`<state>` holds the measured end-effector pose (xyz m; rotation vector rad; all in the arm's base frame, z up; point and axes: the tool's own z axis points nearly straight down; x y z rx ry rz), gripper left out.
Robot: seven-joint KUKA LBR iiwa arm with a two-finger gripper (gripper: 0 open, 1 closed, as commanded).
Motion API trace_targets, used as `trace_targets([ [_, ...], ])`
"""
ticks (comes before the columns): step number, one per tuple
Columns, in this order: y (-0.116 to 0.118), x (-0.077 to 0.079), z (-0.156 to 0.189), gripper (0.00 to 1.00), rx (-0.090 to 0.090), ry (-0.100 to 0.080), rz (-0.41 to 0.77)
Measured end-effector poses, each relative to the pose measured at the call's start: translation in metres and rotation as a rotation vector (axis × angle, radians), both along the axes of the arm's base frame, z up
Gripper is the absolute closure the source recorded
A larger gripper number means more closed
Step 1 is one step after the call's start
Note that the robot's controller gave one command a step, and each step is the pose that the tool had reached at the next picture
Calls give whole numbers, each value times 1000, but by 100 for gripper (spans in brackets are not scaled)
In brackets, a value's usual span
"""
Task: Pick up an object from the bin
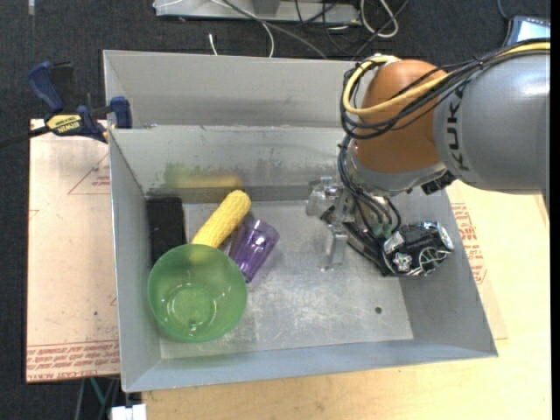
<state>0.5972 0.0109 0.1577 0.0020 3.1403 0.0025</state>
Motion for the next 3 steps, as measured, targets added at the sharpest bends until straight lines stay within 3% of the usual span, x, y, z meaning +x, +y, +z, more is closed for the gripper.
trace_targets([
  [1,0,0,0,0,0,0,0],
  [2,-10,21,-13,0,0,-4,38],
  [3,11,17,-28,0,-4,-10,58],
])
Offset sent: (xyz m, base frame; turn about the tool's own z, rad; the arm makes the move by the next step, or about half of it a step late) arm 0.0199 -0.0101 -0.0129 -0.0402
